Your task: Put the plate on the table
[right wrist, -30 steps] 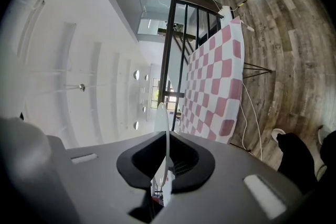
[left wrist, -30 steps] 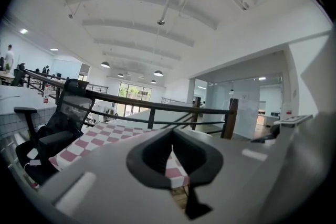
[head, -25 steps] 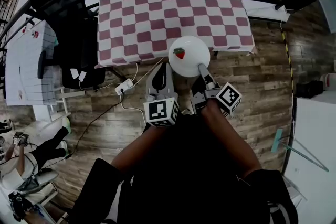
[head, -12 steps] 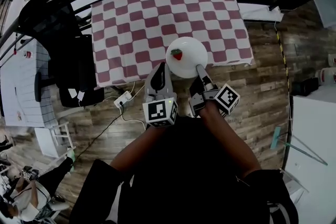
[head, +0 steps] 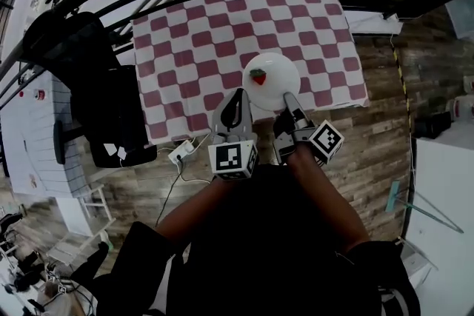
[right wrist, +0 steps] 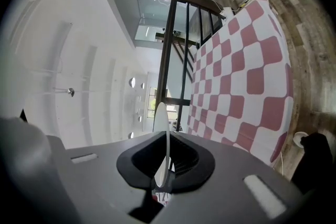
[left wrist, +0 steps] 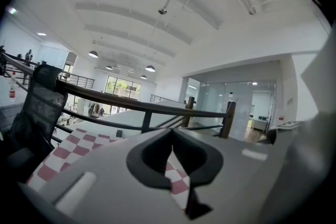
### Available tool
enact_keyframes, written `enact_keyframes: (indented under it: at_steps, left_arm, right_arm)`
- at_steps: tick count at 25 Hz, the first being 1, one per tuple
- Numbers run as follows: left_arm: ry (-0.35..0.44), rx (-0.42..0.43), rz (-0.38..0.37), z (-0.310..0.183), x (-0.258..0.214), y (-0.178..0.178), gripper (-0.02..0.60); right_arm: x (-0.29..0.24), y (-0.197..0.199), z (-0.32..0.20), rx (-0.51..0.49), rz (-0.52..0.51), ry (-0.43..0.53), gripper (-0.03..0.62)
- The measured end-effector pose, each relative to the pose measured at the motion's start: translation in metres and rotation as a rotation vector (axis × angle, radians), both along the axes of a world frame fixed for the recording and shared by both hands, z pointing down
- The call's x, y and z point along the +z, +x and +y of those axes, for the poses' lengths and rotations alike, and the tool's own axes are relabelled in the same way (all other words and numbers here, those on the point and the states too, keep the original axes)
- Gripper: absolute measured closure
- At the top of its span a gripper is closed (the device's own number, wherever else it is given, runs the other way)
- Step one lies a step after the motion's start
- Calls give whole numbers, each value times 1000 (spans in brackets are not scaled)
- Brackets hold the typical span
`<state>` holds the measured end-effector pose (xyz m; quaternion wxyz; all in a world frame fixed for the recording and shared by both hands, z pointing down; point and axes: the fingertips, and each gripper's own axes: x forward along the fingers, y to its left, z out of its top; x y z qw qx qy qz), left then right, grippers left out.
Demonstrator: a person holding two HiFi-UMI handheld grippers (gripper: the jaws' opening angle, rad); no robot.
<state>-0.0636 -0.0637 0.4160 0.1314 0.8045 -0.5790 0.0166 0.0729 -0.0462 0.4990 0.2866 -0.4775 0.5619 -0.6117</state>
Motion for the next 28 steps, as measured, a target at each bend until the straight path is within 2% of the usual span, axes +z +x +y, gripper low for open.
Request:
enact_keyframes:
  at_steps: [7,11,18,24,28]
  left_arm:
    - [-5,35,-17,-34,11,-23,572]
    - [-29,45,-6,-40,23,-29,572]
    - [-17,56,5,-35,19,-29,572]
    - [-45,24,37,-30,27,-32,572]
    - [-44,-2,30,-32,30,-41,572]
  right_arm:
    - [6,-22,-36,14,7,8,585]
    - [7,-33,-44,-9,33,10,585]
    - [1,-33,-42,13,37,6,585]
    - [11,-37,-40,19,-23,-36,585]
    - [15,-41,-44,-11,-10,-28,585]
